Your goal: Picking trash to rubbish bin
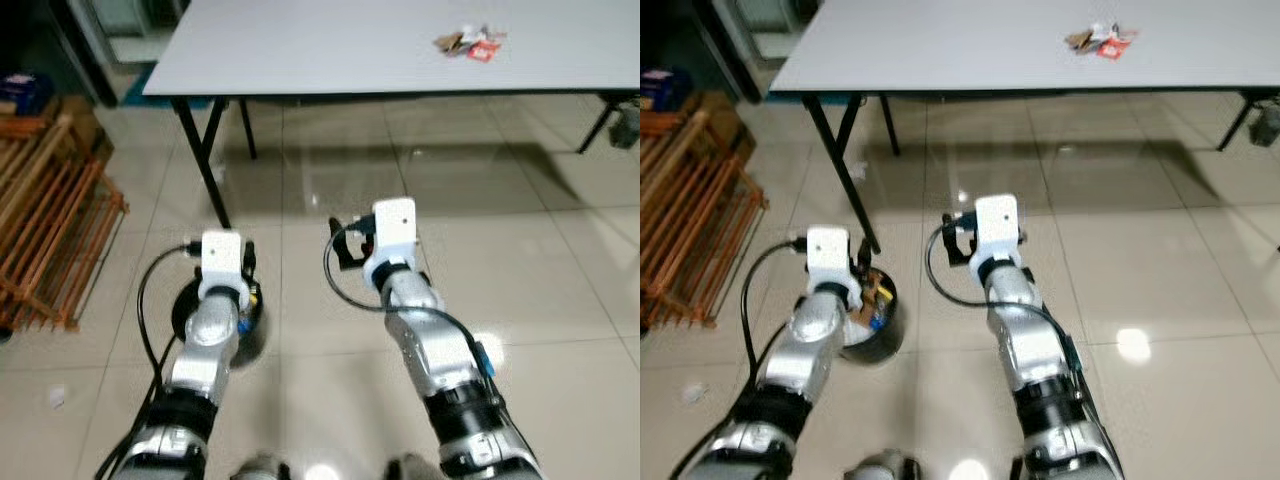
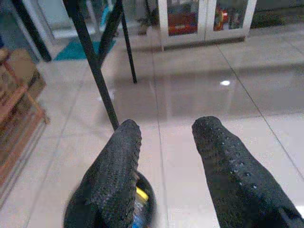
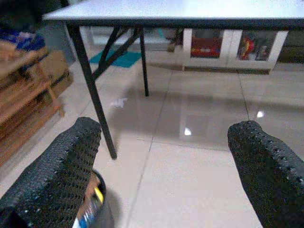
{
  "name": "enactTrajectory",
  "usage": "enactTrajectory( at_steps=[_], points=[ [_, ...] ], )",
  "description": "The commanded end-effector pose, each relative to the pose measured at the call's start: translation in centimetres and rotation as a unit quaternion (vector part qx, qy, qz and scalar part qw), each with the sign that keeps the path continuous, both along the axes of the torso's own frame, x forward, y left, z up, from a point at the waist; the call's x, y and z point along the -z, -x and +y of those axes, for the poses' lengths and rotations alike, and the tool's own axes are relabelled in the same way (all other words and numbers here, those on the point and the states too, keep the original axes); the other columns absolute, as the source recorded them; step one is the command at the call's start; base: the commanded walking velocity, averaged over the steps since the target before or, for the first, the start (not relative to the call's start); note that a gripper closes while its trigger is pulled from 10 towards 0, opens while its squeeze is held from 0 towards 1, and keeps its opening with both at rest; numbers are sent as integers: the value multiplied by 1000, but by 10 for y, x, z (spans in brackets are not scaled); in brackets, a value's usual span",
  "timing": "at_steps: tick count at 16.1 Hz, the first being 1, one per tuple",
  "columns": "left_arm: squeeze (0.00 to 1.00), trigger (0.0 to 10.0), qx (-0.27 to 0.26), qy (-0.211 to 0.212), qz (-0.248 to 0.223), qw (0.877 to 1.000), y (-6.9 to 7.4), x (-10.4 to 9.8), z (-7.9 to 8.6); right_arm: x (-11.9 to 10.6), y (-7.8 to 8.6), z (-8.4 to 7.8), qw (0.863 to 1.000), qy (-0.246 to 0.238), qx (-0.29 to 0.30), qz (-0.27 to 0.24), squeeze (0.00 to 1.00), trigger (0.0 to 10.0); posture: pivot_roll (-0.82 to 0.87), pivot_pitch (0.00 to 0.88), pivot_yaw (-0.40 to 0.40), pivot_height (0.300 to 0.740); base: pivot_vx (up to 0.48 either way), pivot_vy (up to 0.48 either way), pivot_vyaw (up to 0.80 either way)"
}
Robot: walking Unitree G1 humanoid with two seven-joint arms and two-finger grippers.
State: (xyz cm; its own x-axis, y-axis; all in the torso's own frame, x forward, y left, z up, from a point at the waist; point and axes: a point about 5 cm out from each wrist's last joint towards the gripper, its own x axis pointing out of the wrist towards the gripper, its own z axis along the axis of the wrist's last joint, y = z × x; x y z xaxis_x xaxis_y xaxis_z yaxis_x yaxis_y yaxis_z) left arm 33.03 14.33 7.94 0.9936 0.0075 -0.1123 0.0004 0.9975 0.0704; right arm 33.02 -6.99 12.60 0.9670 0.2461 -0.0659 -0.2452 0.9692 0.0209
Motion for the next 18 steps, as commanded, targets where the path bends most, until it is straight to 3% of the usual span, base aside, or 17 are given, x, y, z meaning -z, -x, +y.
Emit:
enactTrajectory(
  at_steps=[1, 5, 14, 18],
  points=[
    [0, 10000, 1, -6, 9, 1000, 2, 4, -1, 1, 0, 1, 1000, 13, -5, 3, 0, 10000, 14, 108, 62, 740, 0, -480, 800],
    [0, 10000, -2, -5, 12, 1000, 2, 5, -2, -1, 0, -3, 1000, -2, 3, 5, 0, 10000, 13, 121, 58, 740, 0, -480, 355],
    [0, 10000, 11, 15, -10, 1000, 3, -1, -7, -3, -5, -10, 999, -17, 29, 9, 0, 10000, 15, 134, 57, 740, 0, 0, 0],
    [0, 10000, 33, 1, -29, 999, 2, -9, -13, -1, -5, -11, 999, -16, 33, 21, 0, 10000, 15, 138, 57, 740, 406, 0, -600]
  ],
)
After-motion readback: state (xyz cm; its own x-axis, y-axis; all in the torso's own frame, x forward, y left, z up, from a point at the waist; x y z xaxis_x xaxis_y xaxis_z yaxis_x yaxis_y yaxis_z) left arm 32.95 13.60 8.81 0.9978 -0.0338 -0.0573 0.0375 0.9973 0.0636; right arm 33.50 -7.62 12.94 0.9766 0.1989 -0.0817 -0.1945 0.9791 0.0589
